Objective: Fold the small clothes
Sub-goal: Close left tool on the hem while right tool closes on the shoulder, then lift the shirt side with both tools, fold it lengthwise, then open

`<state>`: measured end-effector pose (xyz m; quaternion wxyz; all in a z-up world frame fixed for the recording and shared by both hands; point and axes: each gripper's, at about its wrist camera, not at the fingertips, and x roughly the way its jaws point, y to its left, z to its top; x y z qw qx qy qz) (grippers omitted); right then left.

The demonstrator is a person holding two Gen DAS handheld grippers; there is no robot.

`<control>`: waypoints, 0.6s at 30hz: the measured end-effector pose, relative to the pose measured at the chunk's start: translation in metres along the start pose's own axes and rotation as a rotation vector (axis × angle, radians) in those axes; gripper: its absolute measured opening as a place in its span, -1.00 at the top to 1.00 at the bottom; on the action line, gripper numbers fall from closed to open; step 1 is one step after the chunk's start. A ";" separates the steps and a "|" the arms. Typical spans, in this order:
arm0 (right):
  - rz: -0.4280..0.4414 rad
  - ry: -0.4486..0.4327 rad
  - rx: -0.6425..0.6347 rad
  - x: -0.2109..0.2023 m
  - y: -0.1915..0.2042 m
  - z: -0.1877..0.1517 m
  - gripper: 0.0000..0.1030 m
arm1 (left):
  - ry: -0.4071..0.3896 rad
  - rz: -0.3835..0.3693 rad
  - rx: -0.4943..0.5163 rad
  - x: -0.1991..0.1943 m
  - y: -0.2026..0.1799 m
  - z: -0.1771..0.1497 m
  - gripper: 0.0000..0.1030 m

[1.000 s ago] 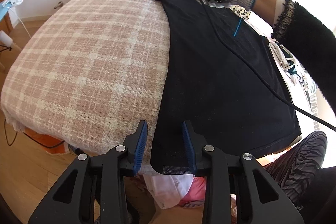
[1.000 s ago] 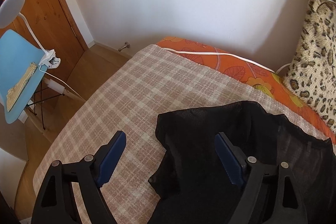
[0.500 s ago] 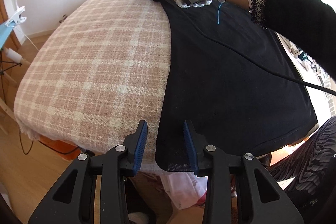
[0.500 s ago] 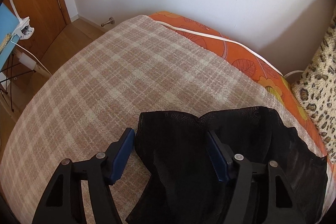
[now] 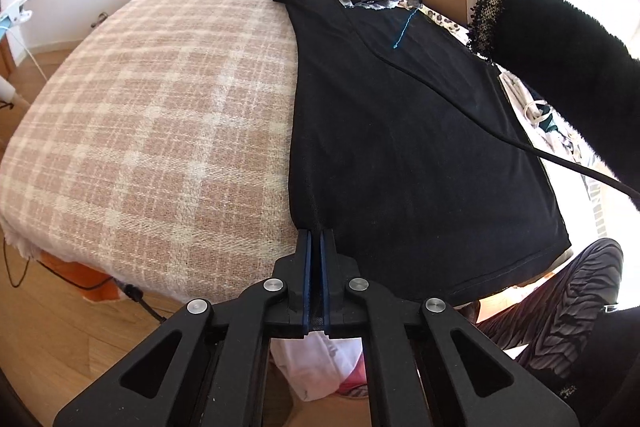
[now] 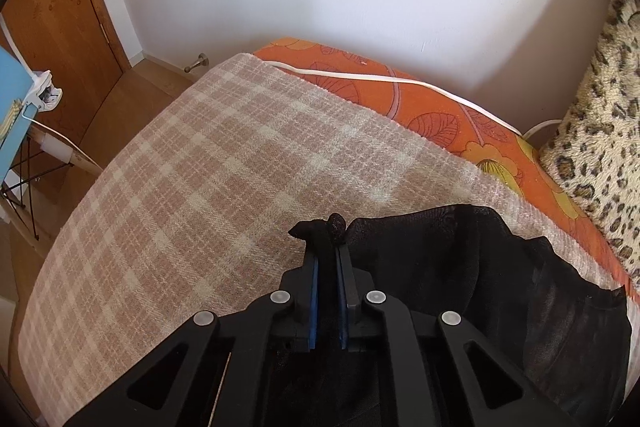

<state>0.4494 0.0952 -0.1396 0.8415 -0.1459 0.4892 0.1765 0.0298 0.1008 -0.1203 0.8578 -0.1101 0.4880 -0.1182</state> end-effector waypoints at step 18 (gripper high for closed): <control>-0.070 -0.111 0.107 -0.078 -0.087 -0.017 0.97 | -0.053 -0.119 0.184 -0.001 -0.066 0.017 0.97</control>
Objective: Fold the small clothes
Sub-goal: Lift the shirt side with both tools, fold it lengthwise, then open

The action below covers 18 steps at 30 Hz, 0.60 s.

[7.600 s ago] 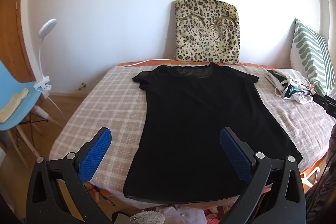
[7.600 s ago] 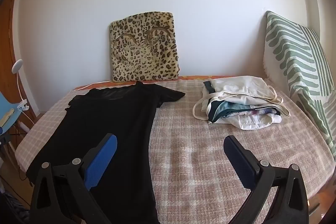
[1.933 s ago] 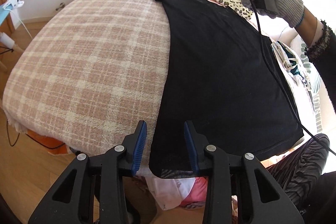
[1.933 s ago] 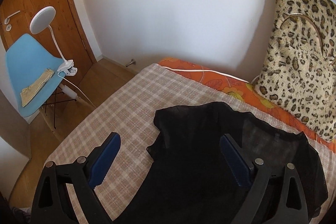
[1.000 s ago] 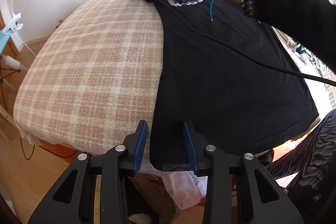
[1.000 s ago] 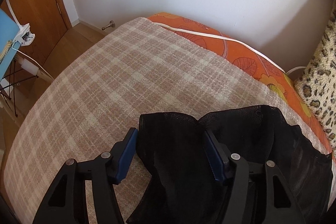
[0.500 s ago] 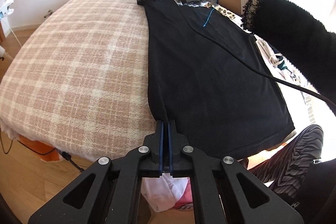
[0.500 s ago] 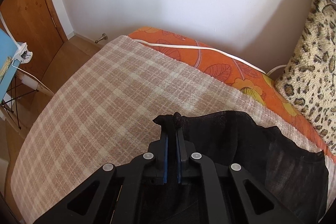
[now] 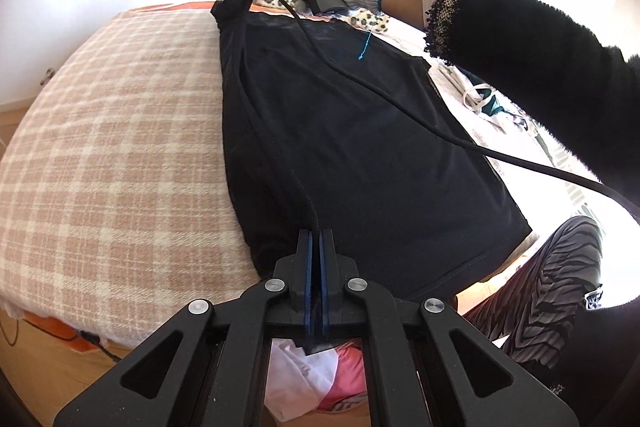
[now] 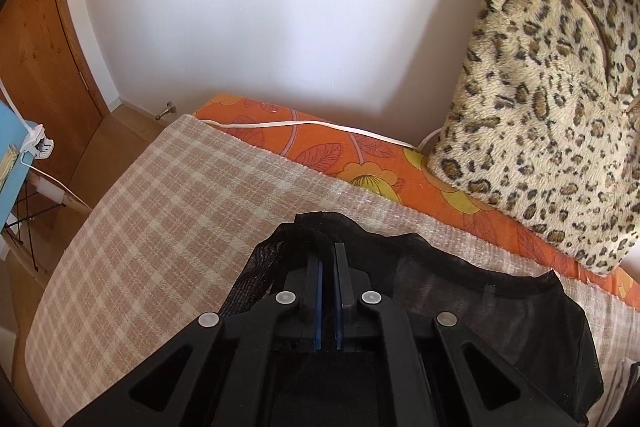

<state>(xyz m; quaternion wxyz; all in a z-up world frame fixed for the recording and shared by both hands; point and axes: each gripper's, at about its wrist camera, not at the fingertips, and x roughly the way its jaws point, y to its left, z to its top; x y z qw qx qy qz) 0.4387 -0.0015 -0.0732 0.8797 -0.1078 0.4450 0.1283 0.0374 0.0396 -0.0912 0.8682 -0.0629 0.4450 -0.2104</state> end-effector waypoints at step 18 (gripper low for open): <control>-0.103 0.047 0.121 0.003 -0.103 -0.048 0.97 | 0.092 -0.092 0.176 0.046 -0.066 0.007 0.97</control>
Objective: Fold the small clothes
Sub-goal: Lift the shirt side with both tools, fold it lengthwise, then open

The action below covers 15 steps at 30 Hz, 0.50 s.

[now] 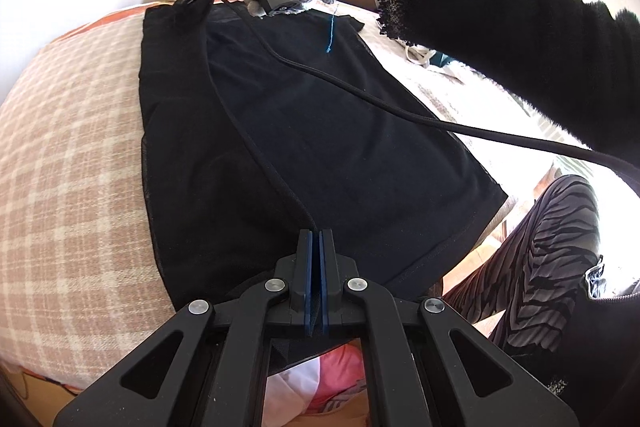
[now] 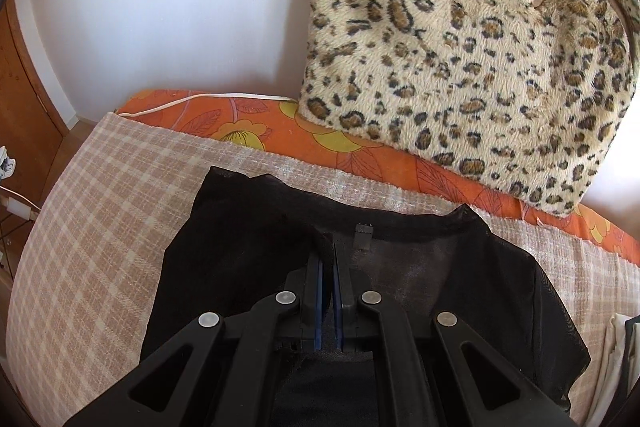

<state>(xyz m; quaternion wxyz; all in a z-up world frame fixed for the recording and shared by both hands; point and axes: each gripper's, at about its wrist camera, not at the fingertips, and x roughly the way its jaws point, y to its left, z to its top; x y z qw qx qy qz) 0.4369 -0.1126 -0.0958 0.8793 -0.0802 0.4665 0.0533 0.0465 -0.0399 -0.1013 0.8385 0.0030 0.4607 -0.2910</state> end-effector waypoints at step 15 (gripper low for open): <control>-0.152 0.052 -0.048 0.018 -0.014 -0.007 0.48 | 0.026 -0.072 -0.003 -0.012 0.000 -0.008 0.46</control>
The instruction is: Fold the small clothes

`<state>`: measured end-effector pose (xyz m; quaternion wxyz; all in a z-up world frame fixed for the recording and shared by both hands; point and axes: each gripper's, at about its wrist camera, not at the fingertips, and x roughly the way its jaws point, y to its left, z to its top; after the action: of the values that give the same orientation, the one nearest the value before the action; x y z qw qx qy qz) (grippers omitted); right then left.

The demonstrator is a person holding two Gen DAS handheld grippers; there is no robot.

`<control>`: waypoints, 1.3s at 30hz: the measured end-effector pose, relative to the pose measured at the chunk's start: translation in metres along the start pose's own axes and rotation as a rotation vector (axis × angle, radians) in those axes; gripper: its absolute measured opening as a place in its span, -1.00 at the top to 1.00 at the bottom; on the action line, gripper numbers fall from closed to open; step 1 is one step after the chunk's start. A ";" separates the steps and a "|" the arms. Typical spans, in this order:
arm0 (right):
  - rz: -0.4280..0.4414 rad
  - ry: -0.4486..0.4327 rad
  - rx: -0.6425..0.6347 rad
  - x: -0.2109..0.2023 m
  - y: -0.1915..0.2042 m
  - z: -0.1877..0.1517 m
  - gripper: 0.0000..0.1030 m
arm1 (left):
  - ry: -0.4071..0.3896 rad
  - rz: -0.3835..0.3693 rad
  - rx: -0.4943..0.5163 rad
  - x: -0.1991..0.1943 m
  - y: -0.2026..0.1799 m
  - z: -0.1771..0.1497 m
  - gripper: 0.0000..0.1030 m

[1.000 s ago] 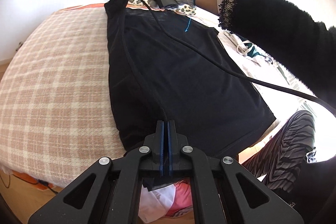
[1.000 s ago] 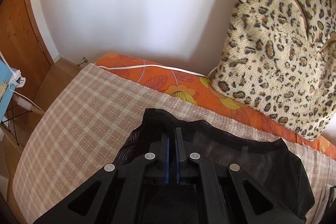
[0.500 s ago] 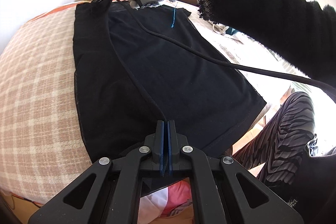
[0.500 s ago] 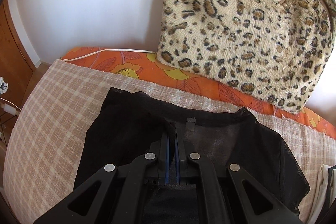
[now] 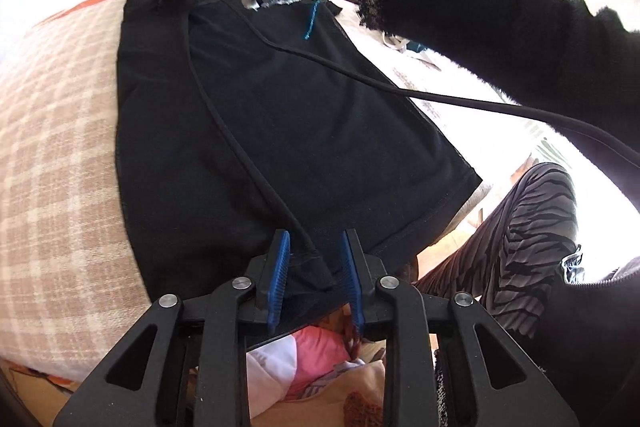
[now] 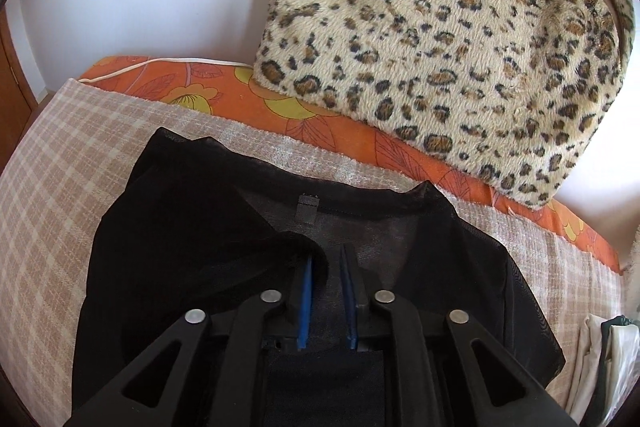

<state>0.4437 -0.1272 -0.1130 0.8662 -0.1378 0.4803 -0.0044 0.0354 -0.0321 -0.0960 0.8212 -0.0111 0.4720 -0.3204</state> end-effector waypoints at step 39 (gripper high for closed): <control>0.270 -0.189 0.312 -0.130 -0.232 -0.143 -0.41 | -0.094 0.078 0.233 0.021 -0.081 0.028 0.28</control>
<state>0.2829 -0.3658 -0.0201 0.9109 0.0638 0.4046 0.0503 0.0230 -0.1159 -0.0702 0.8499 0.0876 0.3929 -0.3401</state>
